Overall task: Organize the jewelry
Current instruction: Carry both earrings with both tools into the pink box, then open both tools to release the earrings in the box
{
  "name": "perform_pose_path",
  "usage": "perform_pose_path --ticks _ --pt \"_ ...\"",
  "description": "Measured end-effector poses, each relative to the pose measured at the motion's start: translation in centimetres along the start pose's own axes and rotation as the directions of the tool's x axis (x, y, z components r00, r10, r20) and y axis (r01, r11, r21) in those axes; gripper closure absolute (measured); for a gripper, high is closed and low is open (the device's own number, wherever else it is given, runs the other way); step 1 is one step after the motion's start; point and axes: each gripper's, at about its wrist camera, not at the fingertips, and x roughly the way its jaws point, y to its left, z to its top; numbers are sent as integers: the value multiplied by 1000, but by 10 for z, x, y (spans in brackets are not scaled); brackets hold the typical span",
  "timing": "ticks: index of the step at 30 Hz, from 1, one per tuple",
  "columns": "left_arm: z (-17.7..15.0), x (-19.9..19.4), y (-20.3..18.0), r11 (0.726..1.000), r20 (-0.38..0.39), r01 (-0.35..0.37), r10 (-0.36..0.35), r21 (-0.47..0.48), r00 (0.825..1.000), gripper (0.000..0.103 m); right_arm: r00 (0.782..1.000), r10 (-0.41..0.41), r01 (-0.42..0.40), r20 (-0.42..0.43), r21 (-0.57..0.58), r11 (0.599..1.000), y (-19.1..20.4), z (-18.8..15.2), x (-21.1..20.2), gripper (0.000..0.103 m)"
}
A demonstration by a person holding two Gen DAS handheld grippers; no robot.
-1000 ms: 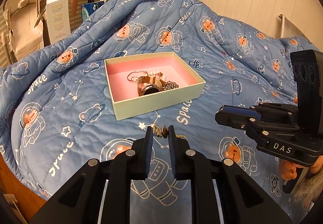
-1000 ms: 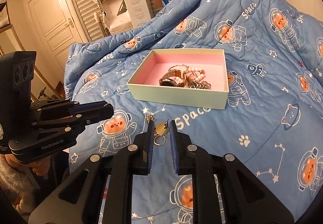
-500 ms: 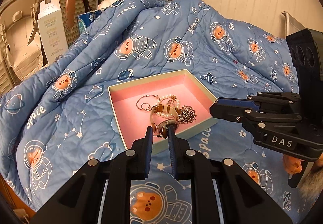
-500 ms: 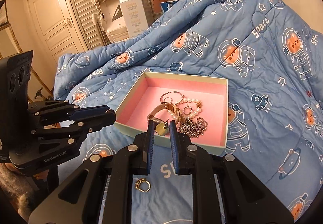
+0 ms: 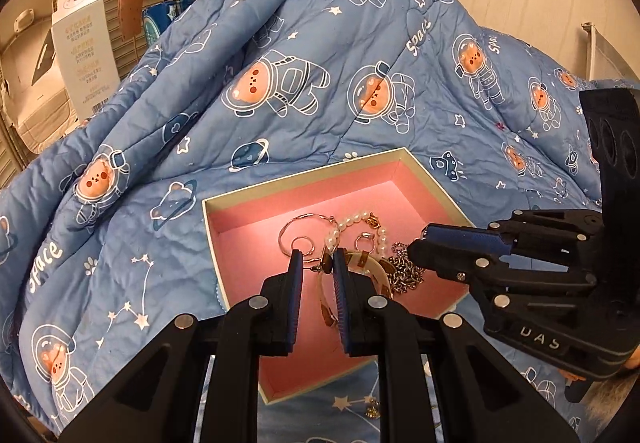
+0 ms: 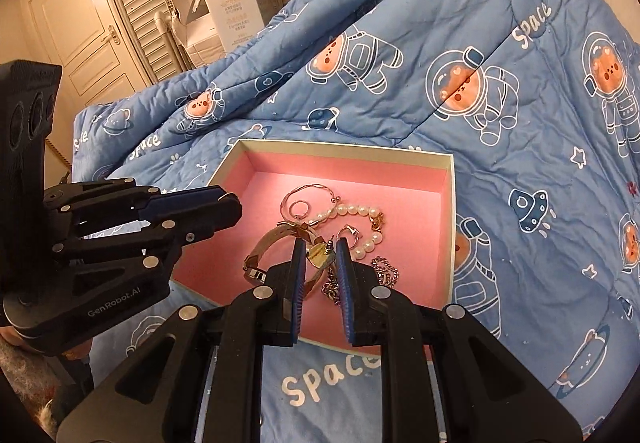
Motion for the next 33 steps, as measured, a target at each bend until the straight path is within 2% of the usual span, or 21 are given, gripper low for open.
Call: perform_pose_path --ticks 14,33 --pt "22 50 12 998 -101 15 -21 -65 995 88 998 -34 34 -52 -7 999 -7 6 32 87" --pt "24 70 8 996 -136 15 -27 -90 990 88 997 -27 28 -70 8 1000 -8 5 43 87"
